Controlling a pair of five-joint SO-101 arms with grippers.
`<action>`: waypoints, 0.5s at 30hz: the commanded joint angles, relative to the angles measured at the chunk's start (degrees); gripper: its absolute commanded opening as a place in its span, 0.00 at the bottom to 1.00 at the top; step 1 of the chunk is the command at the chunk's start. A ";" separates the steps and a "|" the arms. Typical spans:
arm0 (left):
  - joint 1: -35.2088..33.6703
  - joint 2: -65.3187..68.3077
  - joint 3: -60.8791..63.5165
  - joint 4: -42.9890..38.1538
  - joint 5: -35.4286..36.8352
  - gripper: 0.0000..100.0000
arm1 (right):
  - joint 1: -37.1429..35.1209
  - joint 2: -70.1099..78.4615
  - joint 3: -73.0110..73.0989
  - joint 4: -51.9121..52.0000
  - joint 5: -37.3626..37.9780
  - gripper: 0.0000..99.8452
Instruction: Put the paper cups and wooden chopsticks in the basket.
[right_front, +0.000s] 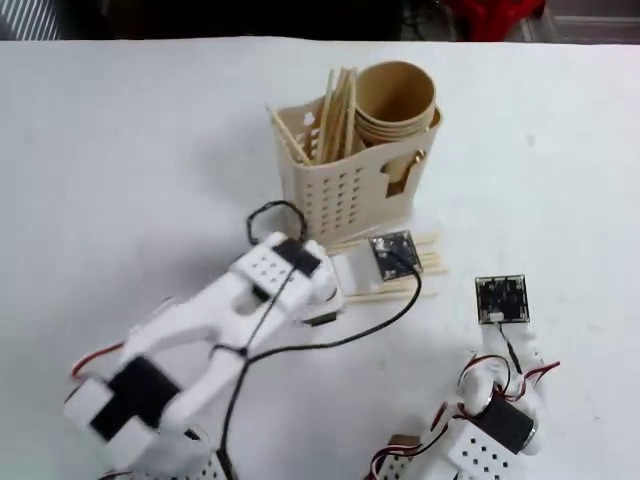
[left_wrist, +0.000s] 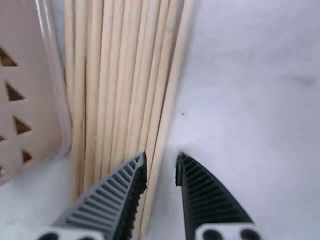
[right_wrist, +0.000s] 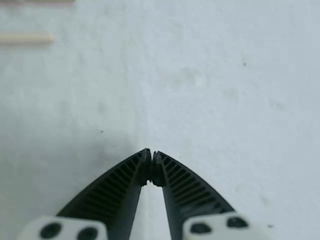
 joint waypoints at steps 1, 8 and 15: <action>-0.66 7.08 -7.38 -1.32 -0.62 0.11 | 0.04 -0.04 0.53 -0.75 0.70 0.02; -1.36 14.73 -14.95 3.16 -0.44 0.11 | 0.04 -0.04 0.53 -0.75 0.70 0.02; -1.27 15.08 -15.03 3.52 -0.62 0.03 | 0.04 -0.04 0.53 -0.75 0.70 0.02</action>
